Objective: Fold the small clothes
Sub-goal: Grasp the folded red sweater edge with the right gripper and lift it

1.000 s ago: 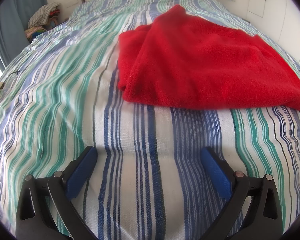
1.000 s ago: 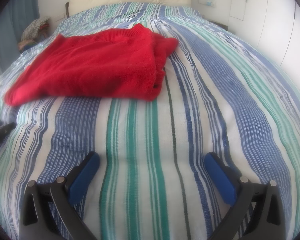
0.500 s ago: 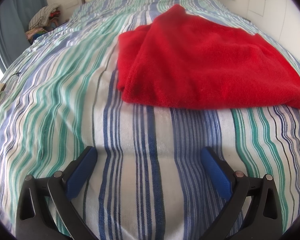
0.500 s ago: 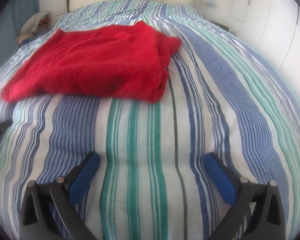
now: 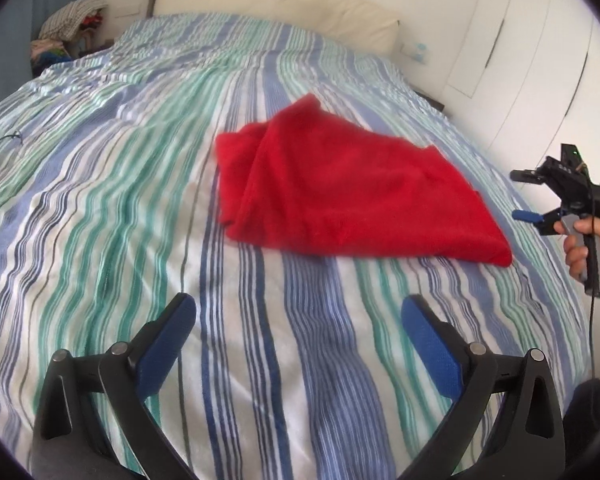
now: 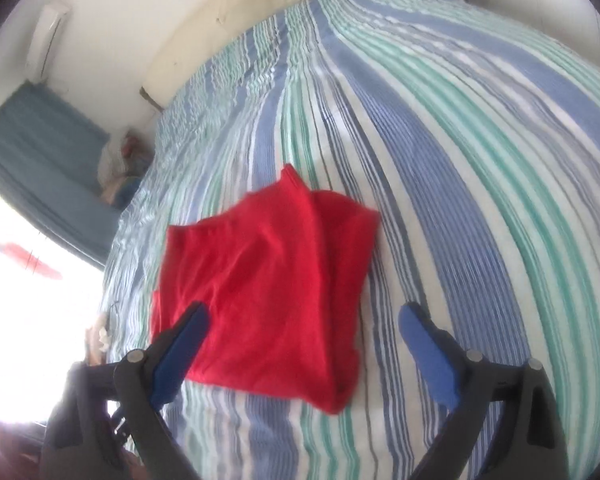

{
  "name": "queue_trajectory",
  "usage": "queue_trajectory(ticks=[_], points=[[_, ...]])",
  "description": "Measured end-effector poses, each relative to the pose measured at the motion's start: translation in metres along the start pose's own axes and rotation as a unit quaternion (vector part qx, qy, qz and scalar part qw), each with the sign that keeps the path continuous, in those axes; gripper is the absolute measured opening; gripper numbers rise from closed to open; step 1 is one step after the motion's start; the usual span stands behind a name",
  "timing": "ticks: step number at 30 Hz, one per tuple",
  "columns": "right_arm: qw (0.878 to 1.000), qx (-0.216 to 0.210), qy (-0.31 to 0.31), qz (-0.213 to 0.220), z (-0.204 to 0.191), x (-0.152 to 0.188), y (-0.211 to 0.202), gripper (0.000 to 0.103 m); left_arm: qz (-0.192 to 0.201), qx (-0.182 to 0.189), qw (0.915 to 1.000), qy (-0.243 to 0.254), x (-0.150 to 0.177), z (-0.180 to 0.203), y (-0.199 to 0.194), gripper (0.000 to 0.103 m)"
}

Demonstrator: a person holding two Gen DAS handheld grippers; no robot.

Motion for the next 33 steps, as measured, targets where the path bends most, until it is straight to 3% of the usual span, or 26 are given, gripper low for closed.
queue_trajectory(ticks=[2, 4, 6, 7, 8, 10, 14, 20, 22, 24, 25, 26, 28, 30, 33], points=[[0.999, 0.032, 0.021, -0.012, 0.010, -0.006, 0.031, 0.084, -0.009, -0.011, 0.9998, 0.013, 0.017, -0.001, 0.006, 0.102], [0.997, 0.040, 0.060, -0.033, 0.023, 0.005, 0.061, 0.081, -0.047, -0.015, 0.9986, 0.018, 0.025, -0.001, 0.015, 0.102], [0.995, 0.019, 0.087, -0.053, 0.025, 0.016, 0.083, 0.061, -0.045, -0.006, 0.9988, 0.021, 0.022, 0.001, 0.014, 0.102], [0.995, 0.013, 0.081, -0.055, 0.020, 0.019, 0.088, 0.024, -0.038, -0.002, 0.9991, 0.021, 0.020, 0.001, 0.011, 0.102], [0.996, 0.023, 0.066, -0.050, 0.011, 0.016, 0.089, 0.011, -0.034, 0.000, 0.9993, 0.018, 0.017, 0.001, 0.009, 0.102], [0.998, 0.051, 0.027, -0.033, -0.020, 0.006, 0.082, 0.011, -0.030, -0.006, 0.9995, 0.009, 0.010, -0.002, 0.007, 0.102], [0.999, 0.010, -0.043, -0.024, -0.118, -0.010, 0.082, 0.011, -0.021, -0.022, 0.9994, -0.019, -0.001, -0.020, 0.005, 0.102], [0.989, -0.041, -0.124, -0.067, -0.255, 0.019, 0.151, 0.011, -0.012, -0.062, 0.9946, -0.082, -0.009, -0.065, 0.000, 0.102], [0.987, -0.049, -0.125, -0.083, -0.275, 0.043, 0.178, 0.015, -0.013, -0.066, 0.9919, -0.107, -0.010, -0.078, -0.001, 0.102], [0.984, -0.068, -0.111, -0.119, -0.286, 0.066, 0.207, 0.029, -0.018, -0.071, 0.9893, -0.126, -0.010, -0.088, 0.001, 0.102], [0.981, -0.095, -0.089, -0.146, -0.288, 0.077, 0.220, 0.050, -0.019, -0.074, 0.9881, -0.133, -0.010, -0.092, 0.001, 0.102], [0.976, -0.126, -0.062, -0.164, -0.288, 0.086, 0.225, 0.056, -0.019, -0.076, 0.9870, -0.140, -0.010, -0.096, 0.001, 0.102], [0.969, -0.179, -0.034, -0.164, -0.289, 0.091, 0.215, 0.056, -0.018, -0.075, 0.9846, -0.157, -0.011, -0.103, -0.001, 0.102], [0.965, -0.215, -0.049, -0.144, -0.293, 0.084, 0.191, 0.056, -0.015, -0.068, 0.9823, -0.174, -0.011, -0.108, -0.003, 0.102], [0.971, -0.194, -0.108, -0.087, -0.283, 0.065, 0.148, 0.056, -0.013, -0.059, 0.9790, -0.195, -0.012, -0.113, -0.006, 0.102]])
Point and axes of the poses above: each gripper's, at about its wrist camera, not at the fingertips, and y roughly the way its jaws point, z to its right, x to its underside, the point moved 2 cm from there along y, roughly the way its jaws point, and after that the axes turned 10 degrees about z, right-handed, at the moved point
